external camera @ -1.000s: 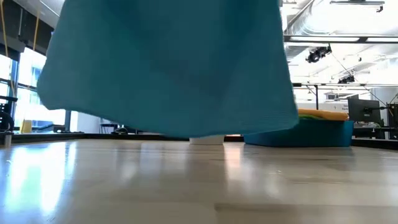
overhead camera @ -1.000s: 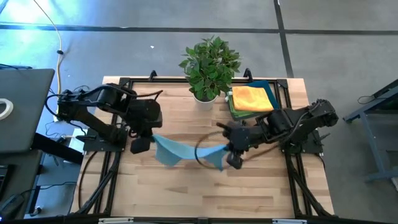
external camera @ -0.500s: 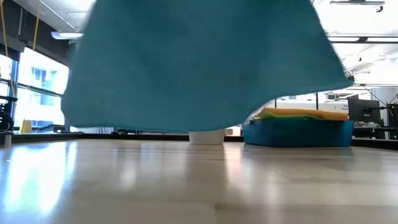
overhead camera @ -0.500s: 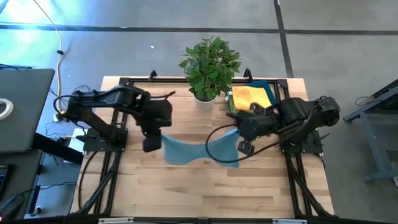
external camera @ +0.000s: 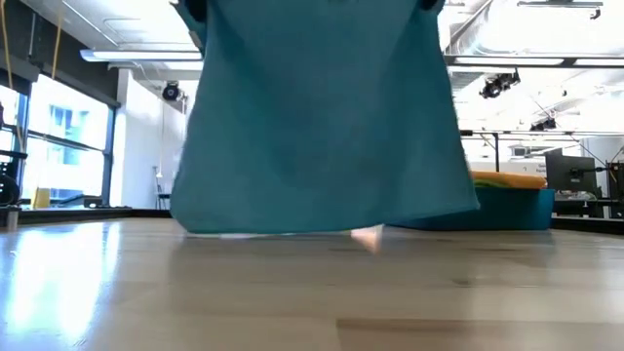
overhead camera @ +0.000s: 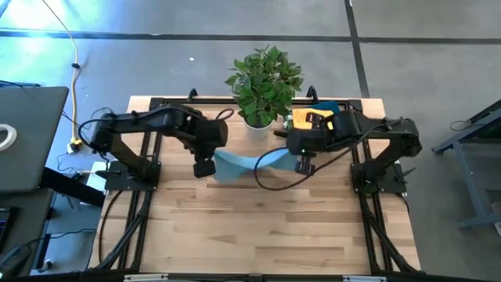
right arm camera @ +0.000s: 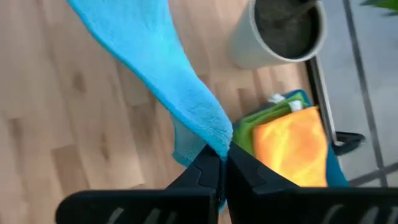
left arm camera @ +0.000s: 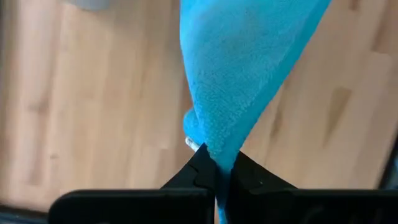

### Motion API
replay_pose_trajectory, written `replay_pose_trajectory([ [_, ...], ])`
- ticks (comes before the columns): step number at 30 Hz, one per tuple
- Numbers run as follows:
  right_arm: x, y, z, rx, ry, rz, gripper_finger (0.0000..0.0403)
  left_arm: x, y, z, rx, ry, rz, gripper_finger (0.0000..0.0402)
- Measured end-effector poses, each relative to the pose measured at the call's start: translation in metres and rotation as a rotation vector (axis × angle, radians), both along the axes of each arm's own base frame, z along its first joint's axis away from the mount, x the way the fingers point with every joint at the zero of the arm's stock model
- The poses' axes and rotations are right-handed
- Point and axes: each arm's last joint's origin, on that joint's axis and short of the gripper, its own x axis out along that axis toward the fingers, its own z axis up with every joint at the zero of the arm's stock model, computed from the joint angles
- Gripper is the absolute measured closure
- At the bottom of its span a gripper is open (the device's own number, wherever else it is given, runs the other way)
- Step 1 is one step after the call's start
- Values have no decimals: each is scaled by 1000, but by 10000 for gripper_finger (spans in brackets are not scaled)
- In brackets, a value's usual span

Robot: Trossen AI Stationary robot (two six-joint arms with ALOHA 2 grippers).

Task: Sort microfiber towel by color & place in baskets
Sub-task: Fold the blue towel

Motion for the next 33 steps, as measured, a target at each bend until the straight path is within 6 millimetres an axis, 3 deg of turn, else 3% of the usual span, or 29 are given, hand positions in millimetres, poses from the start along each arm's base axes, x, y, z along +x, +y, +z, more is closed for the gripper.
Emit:
replay_pose_trajectory([
  [8,4,-17,-4,-28,29,-8,403,21,13,-22,-15,85,-81,401],
  [13,5,-22,-4,-50,23,-6,403,36,17,-40,82,167,-117,401],
  [19,4,-25,-5,-55,38,-19,403,36,18,-40,103,174,-145,401],
  [26,0,-25,-42,-46,47,-69,403,14,15,-15,111,84,-91,401],
  [33,-1,-16,-73,24,-39,-66,403,13,13,-19,51,84,-69,401],
])
